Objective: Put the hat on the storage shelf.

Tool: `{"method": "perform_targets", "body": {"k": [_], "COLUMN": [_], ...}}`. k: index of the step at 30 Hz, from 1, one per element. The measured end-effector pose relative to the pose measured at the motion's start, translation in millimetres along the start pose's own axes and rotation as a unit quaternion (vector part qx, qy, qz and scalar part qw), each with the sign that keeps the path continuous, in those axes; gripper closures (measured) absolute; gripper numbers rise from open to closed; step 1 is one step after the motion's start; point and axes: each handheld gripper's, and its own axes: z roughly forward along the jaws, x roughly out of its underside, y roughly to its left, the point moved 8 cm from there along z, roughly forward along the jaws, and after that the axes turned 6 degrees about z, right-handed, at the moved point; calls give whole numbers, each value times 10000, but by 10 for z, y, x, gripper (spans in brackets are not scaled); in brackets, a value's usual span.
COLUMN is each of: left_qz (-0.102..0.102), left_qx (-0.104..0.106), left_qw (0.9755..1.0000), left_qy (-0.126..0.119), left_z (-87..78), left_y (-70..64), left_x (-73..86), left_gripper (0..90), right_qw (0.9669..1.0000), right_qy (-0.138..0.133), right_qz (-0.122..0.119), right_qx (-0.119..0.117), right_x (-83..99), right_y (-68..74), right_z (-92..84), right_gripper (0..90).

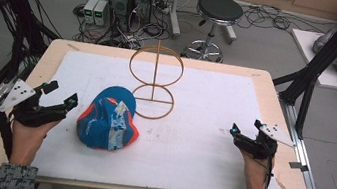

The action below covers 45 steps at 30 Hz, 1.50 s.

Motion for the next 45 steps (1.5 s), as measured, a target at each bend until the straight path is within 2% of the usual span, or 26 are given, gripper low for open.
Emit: {"method": "perform_targets", "body": {"k": [1,3,4,6,8,10,11,13,15,21,22,23,26,31,40,45], "left_qz": [59,105,164,168,212,310,360,514,597,739,819,819,887,923,1101,1170], "left_qx": [165,227,478,553,838,1142,1321,1717,1968,2273,2417,2417,2500,2543,2642,2609], "left_qw": [9998,9997,9987,9982,9962,9929,9906,9838,9786,9709,9667,9667,9637,9620,9568,9562], "left_qy": [-21,-40,-105,-125,-125,-78,-59,-65,-28,137,216,216,299,363,506,619], "left_z": [7,11,21,24,34,45,52,61,83,165,183,183,205,230,258,278], "left_y": [-46,-68,-133,-154,-218,-297,-345,-456,-545,-724,-787,-787,-831,-866,-931,-928], "left_x": [-11,-18,-32,-36,-30,-10,3,34,69,156,194,194,241,297,384,440], "left_gripper": [192,191,191,190,191,198,206,230,253,263,269,276,301,330,413,444], "right_qw": [10000,10000,10000,10000,10000,10000,10000,10000,10000,10000,10000,10000,10000,10000,10000,10000], "right_qy": [3,-11,-13,-14,-1,11,9,8,16,25,23,23,32,21,27,24], "right_qz": [10,0,0,15,16,7,23,-6,-15,6,-4,-4,10,4,-19,-25], "right_qx": [-5,3,5,4,17,21,15,7,10,10,10,10,14,13,6,0], "right_x": [1,-3,-3,-4,0,2,3,3,4,6,6,6,7,5,7,6], "right_y": [1,-6,-9,-8,-13,-16,-11,-9,-4,-7,-9,-9,-13,-14,-13,-13], "right_z": [-2,-5,-7,-7,-7,-1,1,2,0,-1,1,1,-1,4,7,4], "right_gripper": [118,117,118,118,118,117,118,117,117,118,118,118,118,118,118,118]}}
